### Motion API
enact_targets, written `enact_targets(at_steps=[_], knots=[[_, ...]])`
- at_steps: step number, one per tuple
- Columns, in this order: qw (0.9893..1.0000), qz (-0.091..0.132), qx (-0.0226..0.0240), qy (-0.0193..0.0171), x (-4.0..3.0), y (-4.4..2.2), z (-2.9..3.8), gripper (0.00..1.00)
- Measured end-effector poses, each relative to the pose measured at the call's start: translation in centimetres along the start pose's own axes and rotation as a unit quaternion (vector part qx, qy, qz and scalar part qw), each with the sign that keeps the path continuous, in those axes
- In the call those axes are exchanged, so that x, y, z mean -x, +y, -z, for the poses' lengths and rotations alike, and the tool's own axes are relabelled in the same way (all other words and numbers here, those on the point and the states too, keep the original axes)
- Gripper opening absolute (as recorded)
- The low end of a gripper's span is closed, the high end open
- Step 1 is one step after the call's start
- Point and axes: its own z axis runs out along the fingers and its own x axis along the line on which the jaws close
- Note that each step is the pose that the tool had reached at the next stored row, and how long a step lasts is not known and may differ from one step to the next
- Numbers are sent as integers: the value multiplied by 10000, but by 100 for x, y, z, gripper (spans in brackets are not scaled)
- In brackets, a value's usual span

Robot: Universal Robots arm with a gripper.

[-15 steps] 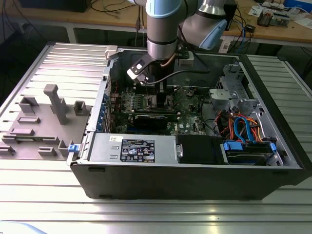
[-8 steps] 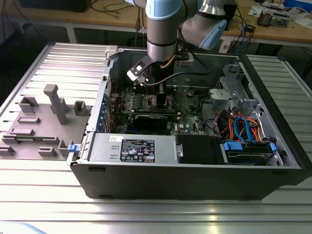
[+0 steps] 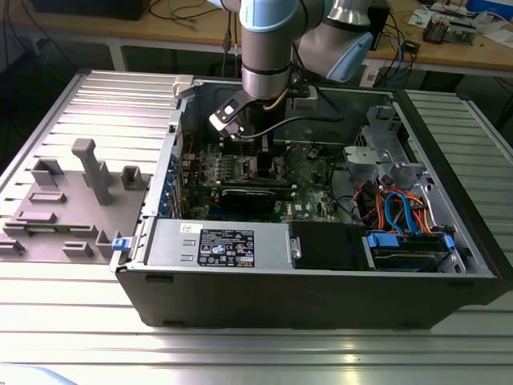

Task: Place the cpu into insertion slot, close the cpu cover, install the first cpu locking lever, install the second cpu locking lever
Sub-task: 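Place the cpu into insertion slot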

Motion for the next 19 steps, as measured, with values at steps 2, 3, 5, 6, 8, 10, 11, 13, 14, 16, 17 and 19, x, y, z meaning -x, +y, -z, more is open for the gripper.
enact_targets(at_steps=[2, 3, 5, 6, 8, 10, 11, 13, 14, 16, 17, 19], knots=[[10000, -25, 0, -1, 0, -1, -10, 54], [10000, -35, -1, -3, 0, -1, -13, 54], [10000, -46, 0, -6, 0, -1, -20, 54], [10000, -47, -1, -12, 0, -2, -24, 54], [10000, -47, -1, -26, -1, -2, -31, 54], [10000, -46, -1, -37, 0, -3, -45, 54], [10000, -46, -1, -45, -1, -3, -52, 54], [10000, -45, -2, -55, -1, -4, -60, 54], [10000, -45, -3, -56, -1, -4, -62, 54], [10000, -46, -2, -57, -1, -4, -63, 54], [10000, -46, -2, -57, -1, -3, -63, 54], [10000, -46, 0, -55, -1, -2, -61, 54]])
